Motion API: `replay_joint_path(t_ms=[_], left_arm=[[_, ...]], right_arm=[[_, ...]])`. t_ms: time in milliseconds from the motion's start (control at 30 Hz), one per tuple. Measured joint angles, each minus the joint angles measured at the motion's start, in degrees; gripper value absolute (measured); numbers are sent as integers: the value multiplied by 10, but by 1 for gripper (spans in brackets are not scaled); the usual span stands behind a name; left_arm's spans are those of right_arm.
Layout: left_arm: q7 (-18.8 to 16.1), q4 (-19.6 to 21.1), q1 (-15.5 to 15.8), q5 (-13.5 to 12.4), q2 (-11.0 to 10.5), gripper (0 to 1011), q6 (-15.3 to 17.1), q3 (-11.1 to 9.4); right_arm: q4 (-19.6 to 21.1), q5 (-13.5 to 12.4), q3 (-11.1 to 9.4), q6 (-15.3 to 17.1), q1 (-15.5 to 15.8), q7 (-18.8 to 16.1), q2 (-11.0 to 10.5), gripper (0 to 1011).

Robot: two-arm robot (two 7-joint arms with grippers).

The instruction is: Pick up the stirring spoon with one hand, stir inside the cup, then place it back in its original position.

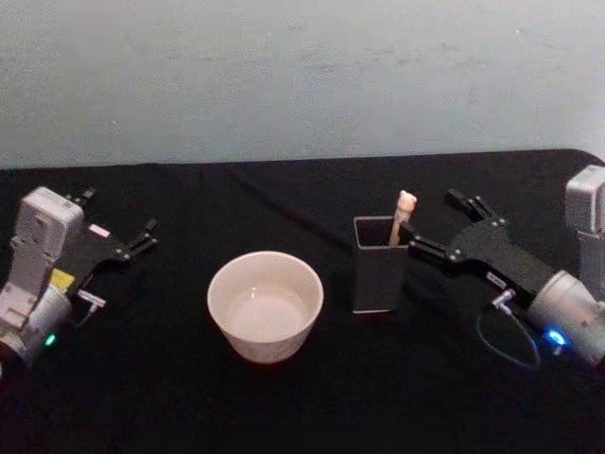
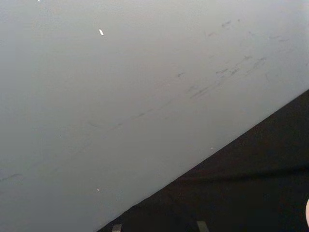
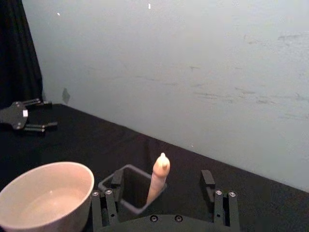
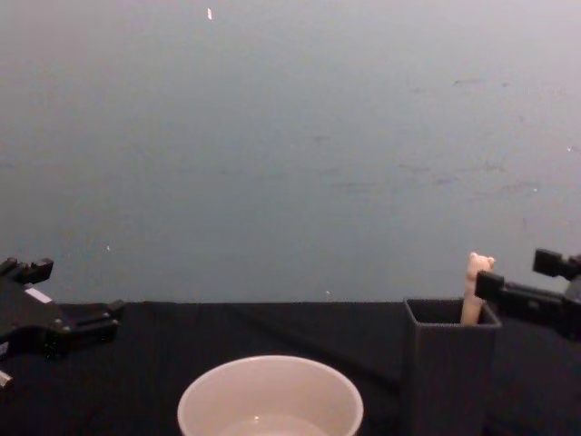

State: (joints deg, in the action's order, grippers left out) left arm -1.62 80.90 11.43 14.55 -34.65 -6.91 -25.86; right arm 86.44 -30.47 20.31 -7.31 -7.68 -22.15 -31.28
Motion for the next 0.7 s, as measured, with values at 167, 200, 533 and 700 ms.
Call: replay_joint_path(t_ms=[167,200,533,700], left_arm=[[0,0,0,0,0,1001,0,0],[0,0,0,0,0,1001,0,0],[0,0,0,0,0,1001,0,0],[0,0,0,0,0,1001,0,0]], right_arm=[[-21,-4,0,13,-22,-12,18,1000],[-24,-4,0,15,-25,-14,21,1000],[-56,-5,-5,36,-48,-31,44,1000],[-65,-7,-9,45,-53,-43,51,1002]])
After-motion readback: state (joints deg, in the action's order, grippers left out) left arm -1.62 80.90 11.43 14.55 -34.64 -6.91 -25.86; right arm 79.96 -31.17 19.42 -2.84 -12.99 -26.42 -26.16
